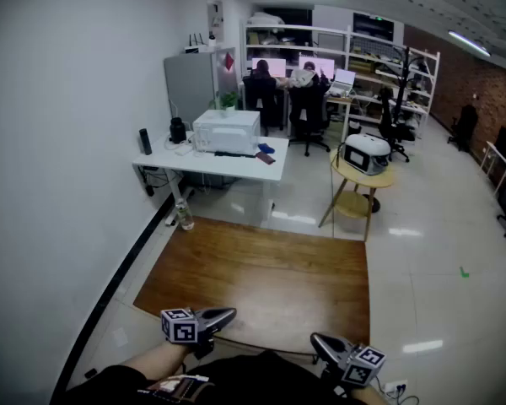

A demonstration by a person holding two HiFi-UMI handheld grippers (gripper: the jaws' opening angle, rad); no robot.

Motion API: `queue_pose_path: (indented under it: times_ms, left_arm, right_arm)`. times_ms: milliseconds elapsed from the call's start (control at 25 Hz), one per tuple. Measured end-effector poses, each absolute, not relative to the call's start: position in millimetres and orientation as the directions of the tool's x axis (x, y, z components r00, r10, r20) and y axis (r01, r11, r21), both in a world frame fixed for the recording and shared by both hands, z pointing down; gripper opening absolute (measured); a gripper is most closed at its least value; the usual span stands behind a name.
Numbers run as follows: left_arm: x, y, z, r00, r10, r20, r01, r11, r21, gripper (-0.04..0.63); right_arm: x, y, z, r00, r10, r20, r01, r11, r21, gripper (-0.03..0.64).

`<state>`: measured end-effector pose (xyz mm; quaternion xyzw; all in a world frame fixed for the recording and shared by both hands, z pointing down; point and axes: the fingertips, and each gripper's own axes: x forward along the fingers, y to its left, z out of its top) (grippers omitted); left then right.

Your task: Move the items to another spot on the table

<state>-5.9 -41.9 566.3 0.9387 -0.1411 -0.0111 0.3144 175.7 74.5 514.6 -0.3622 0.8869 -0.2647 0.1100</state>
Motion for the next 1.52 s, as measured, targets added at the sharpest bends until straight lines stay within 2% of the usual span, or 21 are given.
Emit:
queue_pose_path:
  times_ms: [200,320,400,520,680,880,1080,1200,1520]
  left_arm:
    - [-52.8,-143.6,578.1,0.908,-0.394,0.144,-0.411,-0.764,0.498,-0.008]
    - [-101.6,-222.5,597.6,0.868,-0.444,0.224,-0.497,-0.763,0.413,-0.007]
    - [-138.4,-284.9,608.7,0.838,-0.475,0.266,-0.544,-0.757,0.361,0.016]
    - [-192.8,-375.7,623.0,0.792,-0.521,0.319,-0.608,-0.724,0.328,0.19]
    - [-237.0,-472.8,653.3,0.731,-0.574,0.37,-0.674,-0.691,0.26,0.284]
    - [-246.3,-553.5,697.6,0.677,-0.601,0.425,-0.723,-0.652,0.229,0.373]
    - [-240.6,-603.9,730.8,0.649,-0.61,0.454,-0.744,-0.633,0.213,0.413]
    - [-242.2,-636.3,748.2,0.615,-0.63,0.474,-0.776,-0.591,0.22,0.415]
    - [-216.1,-674.0,752.6,0.643,-0.637,0.425,-0.742,-0.655,0.14,0.415]
  right_arm:
    - [148.2,28.1,509.2,-0.717,-0.697,0.018,-0.601,0.604,-0.524,-0.008]
    - [119.4,-24.3,498.0,-0.722,-0.692,0.011,-0.599,0.617,-0.511,-0.008]
    - [97.4,-69.9,492.6,-0.71,-0.704,0.026,-0.618,0.605,-0.502,-0.008]
    - [49.7,-138.0,488.8,-0.704,-0.706,0.072,-0.644,0.592,-0.484,-0.008]
    - [-9.4,-234.3,503.6,-0.681,-0.718,0.146,-0.702,0.584,-0.407,-0.008]
    - [-61.3,-345.5,530.1,-0.635,-0.747,0.195,-0.764,0.571,-0.302,-0.008]
    - [-99.5,-393.7,560.3,-0.663,-0.71,0.238,-0.743,0.584,-0.327,-0.008]
    - [-106.5,-394.5,577.2,-0.677,-0.689,0.26,-0.729,0.577,-0.367,-0.008]
    - [-48.0,-368.9,619.2,-0.571,-0.738,0.359,-0.804,0.414,-0.427,-0.008]
